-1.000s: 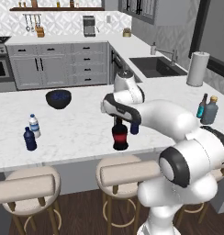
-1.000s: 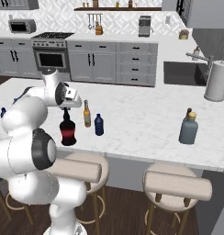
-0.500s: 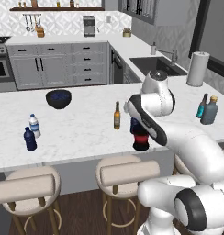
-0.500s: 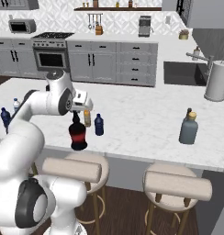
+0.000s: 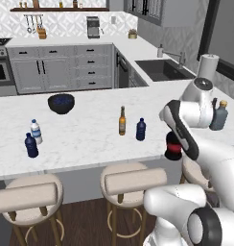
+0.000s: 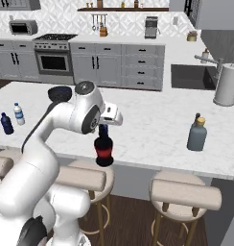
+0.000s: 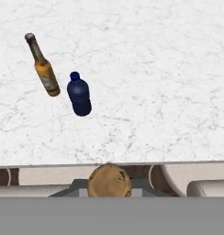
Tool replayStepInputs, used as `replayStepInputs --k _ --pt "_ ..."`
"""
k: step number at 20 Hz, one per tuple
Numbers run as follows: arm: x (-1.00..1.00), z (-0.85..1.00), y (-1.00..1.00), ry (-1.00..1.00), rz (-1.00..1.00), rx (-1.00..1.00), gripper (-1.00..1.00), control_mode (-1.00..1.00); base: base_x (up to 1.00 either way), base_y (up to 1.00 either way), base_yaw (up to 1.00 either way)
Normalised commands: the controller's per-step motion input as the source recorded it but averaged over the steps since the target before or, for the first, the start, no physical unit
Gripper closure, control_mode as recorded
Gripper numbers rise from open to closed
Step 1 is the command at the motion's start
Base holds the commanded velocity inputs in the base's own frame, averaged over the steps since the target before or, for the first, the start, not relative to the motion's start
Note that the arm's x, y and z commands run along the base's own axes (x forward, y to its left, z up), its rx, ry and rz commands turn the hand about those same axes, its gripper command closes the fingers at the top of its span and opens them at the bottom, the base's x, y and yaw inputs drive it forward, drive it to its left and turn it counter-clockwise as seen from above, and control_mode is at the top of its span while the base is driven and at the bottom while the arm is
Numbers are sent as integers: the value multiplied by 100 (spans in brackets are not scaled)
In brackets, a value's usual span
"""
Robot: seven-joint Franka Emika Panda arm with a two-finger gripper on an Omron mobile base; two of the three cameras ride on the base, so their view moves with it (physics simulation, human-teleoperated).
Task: Move the plastic bottles in the middle to the plastics group, and the glass bottles in the middle to the glass group.
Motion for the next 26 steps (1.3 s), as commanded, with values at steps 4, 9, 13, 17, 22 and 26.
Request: replayStepInputs --k 4,9,13,17,22,26 --pt "0 14 -100 0 0 0 100 -100 0 0 0" --pt "0 10 -100 0 0 0 100 -100 0 0 0" --pt "0 18 -100 0 0 0 100 -100 0 0 0" --pt "-8 54 -100 0 1 0 100 -100 0 0 0" --pt "-1 22 -99 0 1 0 100 -100 0 0 0" --pt "0 -19 -48 -7 4 0 100 -100 0 0 0"
